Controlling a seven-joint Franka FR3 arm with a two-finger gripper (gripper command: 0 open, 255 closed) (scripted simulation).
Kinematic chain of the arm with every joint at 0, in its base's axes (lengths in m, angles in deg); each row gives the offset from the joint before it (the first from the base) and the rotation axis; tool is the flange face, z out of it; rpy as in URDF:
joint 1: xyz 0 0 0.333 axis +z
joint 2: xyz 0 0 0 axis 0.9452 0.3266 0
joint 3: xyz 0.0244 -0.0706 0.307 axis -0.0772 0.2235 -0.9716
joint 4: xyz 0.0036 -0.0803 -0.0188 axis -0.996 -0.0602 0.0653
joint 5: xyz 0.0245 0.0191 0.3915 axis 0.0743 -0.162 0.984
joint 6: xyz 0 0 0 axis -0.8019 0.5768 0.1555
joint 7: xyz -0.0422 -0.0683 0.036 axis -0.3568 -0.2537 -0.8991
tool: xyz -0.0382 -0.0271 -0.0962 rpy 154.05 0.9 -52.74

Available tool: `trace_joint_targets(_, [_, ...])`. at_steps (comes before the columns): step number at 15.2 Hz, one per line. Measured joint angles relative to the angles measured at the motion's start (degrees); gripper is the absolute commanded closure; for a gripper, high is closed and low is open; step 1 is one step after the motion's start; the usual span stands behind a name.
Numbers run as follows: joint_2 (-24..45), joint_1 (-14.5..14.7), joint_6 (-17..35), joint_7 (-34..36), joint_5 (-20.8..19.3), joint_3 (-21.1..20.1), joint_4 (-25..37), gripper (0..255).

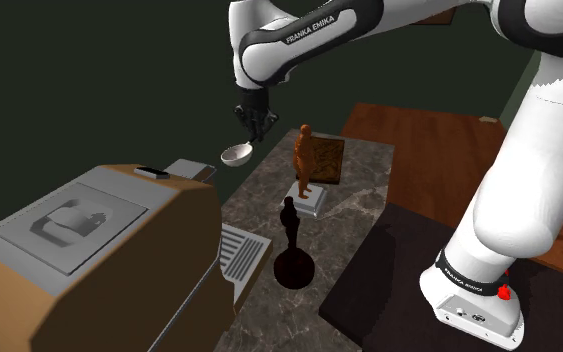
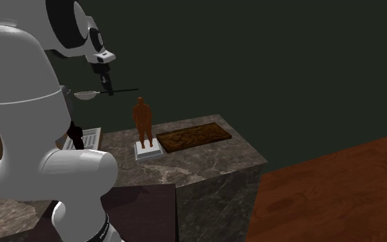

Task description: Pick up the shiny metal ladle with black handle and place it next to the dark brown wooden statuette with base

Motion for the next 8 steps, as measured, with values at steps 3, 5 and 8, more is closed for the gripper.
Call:
trace_joint_targets(3, [0.8,0.1,2.0,0.5,-0.3,0.0,-1.2,255])
trace_joint_targets(5, [1.2,0.0,3.6,0.7,-0.6,0.0,-2.4,255])
trace_joint_targets(8, [1.9,0.1,5.7,1.1,-0.9,0.0,-4.0,255])
